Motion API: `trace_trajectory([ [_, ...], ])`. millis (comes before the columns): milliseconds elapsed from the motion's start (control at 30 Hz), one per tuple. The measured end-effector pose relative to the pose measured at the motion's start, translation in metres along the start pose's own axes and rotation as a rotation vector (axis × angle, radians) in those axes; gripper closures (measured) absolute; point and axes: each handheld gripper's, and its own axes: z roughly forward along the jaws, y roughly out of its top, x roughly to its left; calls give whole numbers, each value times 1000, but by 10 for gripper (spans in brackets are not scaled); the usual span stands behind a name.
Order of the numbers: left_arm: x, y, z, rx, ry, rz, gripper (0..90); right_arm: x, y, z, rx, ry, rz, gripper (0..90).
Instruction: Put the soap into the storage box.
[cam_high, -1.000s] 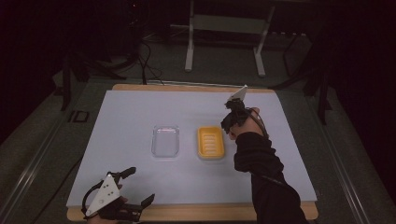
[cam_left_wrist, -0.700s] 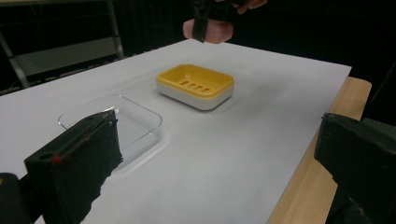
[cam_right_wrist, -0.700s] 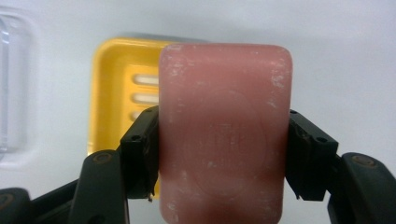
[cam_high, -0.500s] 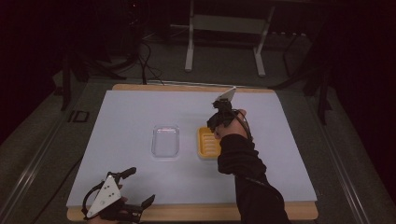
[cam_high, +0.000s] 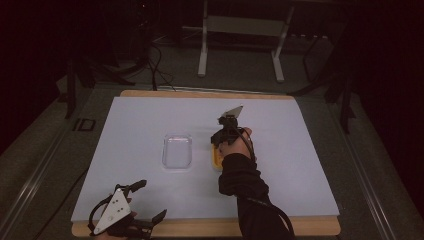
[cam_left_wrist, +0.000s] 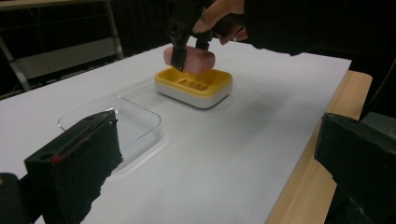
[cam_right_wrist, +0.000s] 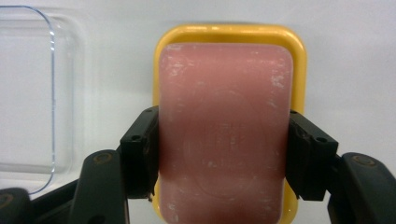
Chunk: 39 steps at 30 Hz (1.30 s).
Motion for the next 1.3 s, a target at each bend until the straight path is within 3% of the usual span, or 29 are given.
trace_trajectory([
  [367,0,0,0,1,-5,0,8,0,-6,17,23,10,18,373],
  [533,0,0,0,-3,-8,-2,7,3,-7,22,24,-22,-4,372],
  [900,0,0,0,0,-12,0,7,1,-8,28,47,-22,-2,364],
  [1100,0,0,0,1,-13,-1,7,0,-4,18,29,-24,-10,367],
  [1300,0,0,0,2,-17,-1,7,-1,6,-8,-17,-48,-107,362],
])
